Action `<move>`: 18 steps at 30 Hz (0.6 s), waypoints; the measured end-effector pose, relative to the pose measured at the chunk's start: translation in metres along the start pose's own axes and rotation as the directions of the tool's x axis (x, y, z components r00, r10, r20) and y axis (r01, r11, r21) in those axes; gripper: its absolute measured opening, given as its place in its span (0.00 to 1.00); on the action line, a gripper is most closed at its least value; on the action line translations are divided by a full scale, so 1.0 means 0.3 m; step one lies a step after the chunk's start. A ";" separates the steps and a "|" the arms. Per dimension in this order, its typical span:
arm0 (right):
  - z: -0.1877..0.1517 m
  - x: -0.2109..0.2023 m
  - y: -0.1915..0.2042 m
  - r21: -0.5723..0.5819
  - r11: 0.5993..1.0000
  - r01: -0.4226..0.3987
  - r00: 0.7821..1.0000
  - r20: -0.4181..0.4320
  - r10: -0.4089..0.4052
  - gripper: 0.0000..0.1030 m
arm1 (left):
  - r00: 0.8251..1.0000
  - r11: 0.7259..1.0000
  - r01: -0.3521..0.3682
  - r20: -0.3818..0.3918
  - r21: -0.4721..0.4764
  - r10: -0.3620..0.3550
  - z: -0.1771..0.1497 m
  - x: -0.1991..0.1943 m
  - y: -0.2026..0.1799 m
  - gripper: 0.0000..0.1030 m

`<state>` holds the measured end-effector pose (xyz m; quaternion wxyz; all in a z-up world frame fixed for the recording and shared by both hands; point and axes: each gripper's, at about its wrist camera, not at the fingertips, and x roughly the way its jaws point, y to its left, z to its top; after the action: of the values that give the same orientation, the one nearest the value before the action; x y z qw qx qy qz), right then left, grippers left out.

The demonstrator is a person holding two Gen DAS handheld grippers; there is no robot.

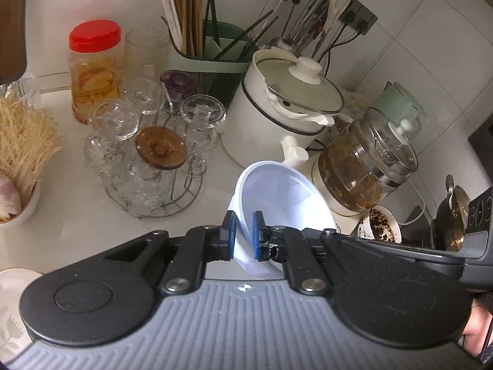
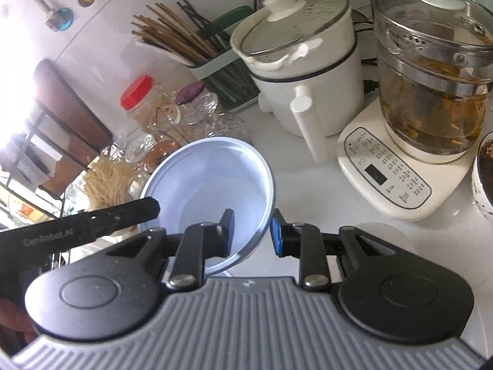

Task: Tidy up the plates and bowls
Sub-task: 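Lift the plastic bowl with both grippers and carry it over the first plastic bowl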

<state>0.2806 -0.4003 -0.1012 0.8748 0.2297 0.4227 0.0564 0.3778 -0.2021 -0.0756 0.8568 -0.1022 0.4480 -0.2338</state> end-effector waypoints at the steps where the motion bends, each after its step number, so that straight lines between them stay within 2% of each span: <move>1: -0.005 0.001 0.010 -0.004 1.000 -0.002 1.000 0.000 0.002 0.27 | 1.000 1.000 -0.001 0.001 -0.007 0.001 -0.006 -0.009 0.010 0.11; 10: -0.045 0.031 0.090 -0.033 0.999 -0.024 0.999 -0.022 0.023 0.27 | 1.000 0.999 -0.014 0.014 -0.051 0.014 -0.063 -0.087 0.101 0.11; 18: -0.095 0.062 0.138 -0.041 0.999 -0.014 0.999 -0.053 0.012 0.27 | 1.000 0.996 -0.028 -0.014 -0.085 0.027 -0.122 -0.112 0.174 0.11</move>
<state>0.2746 -0.3480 -0.1112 0.8677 0.2126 0.4427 0.0769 0.3476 -0.1390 -0.0926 0.8519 -0.1309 0.4645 -0.2033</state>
